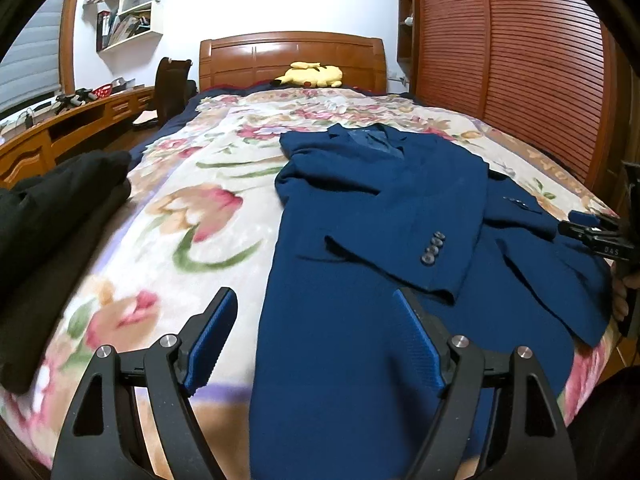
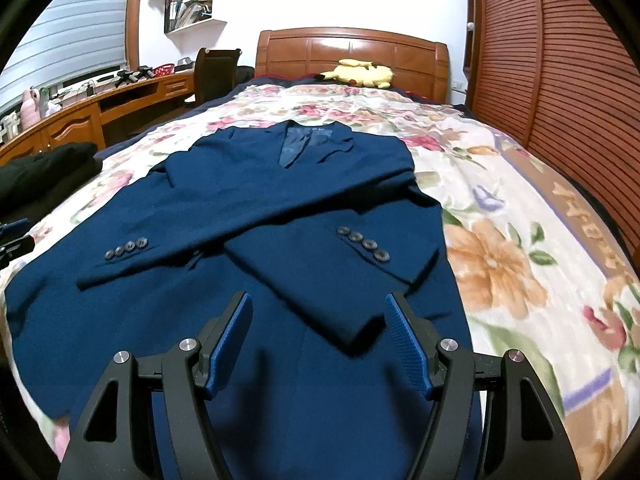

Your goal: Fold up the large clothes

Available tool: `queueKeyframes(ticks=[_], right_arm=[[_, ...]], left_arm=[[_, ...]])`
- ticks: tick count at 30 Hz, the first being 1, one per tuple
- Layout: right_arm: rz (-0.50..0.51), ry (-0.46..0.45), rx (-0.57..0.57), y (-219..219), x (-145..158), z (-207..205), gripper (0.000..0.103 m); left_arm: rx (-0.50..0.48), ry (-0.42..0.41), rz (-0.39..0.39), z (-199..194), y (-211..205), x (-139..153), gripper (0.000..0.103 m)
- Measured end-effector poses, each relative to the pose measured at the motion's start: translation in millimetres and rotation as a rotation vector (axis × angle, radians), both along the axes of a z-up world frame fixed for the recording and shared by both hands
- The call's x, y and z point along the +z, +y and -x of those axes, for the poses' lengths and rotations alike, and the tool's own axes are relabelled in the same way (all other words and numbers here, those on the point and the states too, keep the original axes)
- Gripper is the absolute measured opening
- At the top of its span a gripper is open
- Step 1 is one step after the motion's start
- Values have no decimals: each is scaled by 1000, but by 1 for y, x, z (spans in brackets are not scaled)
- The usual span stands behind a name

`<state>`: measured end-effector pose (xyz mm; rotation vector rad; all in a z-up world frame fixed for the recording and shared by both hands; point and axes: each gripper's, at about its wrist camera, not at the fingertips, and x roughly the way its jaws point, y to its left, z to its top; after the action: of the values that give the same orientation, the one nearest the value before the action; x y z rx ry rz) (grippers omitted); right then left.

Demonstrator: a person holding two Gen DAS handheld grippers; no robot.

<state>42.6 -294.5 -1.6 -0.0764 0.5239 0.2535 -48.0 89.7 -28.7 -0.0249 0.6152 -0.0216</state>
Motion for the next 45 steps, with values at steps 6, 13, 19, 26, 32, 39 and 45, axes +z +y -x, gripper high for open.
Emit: queueKeyframes(ticks=[6,13,19,26,32,39,45], right_arm=[[-5,9,-26,-22,-3,31,70],[47,28,-68,-55,1,65,70],[66,57,-82,-74,4,80,70],[44,98,-46,-77,3,87,70],[43,154,-5,-74,-13,86,70],[3,149,37,-69,-19,90,38],[-15,93,37,-66,-13,94,8]], left_arm=[[14,-1,12,24,6,3,80],[13,39,31,40,15,-2,69],[-7,92,9,39,12,-8,48],[-21,136,-5,38,16,-18,40],[-24,164,0,39,16,-30,40],[-69,185,20,36,11,-30,27],[-80,118,54,53,8,-11,4]])
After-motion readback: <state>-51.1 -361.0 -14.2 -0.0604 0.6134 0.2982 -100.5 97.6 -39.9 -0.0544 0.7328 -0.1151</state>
